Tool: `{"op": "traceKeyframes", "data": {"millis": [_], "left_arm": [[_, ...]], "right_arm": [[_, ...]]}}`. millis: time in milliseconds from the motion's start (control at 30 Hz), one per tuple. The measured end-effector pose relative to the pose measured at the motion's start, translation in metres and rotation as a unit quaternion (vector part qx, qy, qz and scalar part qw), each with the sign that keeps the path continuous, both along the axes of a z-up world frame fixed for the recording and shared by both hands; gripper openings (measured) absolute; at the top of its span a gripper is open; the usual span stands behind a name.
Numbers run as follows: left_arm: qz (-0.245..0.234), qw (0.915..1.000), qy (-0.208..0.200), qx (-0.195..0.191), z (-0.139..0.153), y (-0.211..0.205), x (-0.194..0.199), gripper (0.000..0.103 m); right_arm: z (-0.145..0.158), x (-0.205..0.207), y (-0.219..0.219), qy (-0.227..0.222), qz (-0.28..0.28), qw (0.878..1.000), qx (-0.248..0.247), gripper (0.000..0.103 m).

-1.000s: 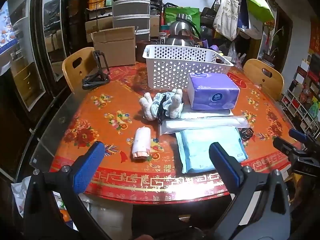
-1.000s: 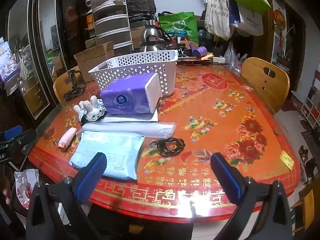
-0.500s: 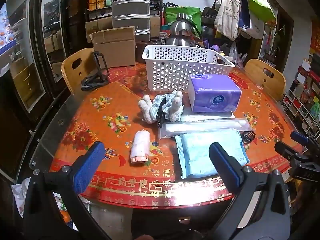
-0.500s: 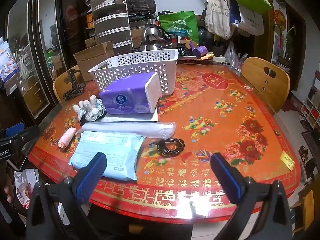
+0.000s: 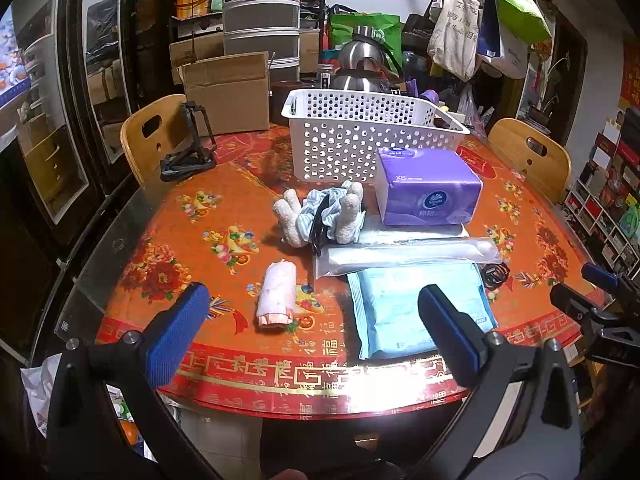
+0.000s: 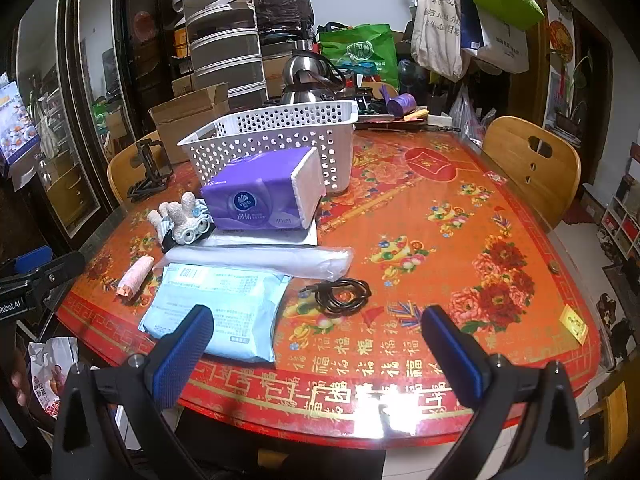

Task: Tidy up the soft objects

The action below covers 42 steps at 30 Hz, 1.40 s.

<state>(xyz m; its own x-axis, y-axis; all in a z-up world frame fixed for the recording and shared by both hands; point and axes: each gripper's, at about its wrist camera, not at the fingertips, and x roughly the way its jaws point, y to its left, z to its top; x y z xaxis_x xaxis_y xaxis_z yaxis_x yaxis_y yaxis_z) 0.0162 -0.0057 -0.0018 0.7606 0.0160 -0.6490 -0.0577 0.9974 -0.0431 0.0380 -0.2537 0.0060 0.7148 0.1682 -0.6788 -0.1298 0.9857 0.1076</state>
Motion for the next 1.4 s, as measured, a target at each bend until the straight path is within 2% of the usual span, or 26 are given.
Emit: {"op": "traceKeyframes", "data": {"millis": [1400], "left_arm": [[-0.001, 1.0000, 0.001, 0.000, 0.0002, -0.0030, -0.0002, 0.103]], "right_arm": [[-0.0015, -0.0001, 0.0015, 0.005, 0.000, 1.000, 0.002, 0.103]]}}
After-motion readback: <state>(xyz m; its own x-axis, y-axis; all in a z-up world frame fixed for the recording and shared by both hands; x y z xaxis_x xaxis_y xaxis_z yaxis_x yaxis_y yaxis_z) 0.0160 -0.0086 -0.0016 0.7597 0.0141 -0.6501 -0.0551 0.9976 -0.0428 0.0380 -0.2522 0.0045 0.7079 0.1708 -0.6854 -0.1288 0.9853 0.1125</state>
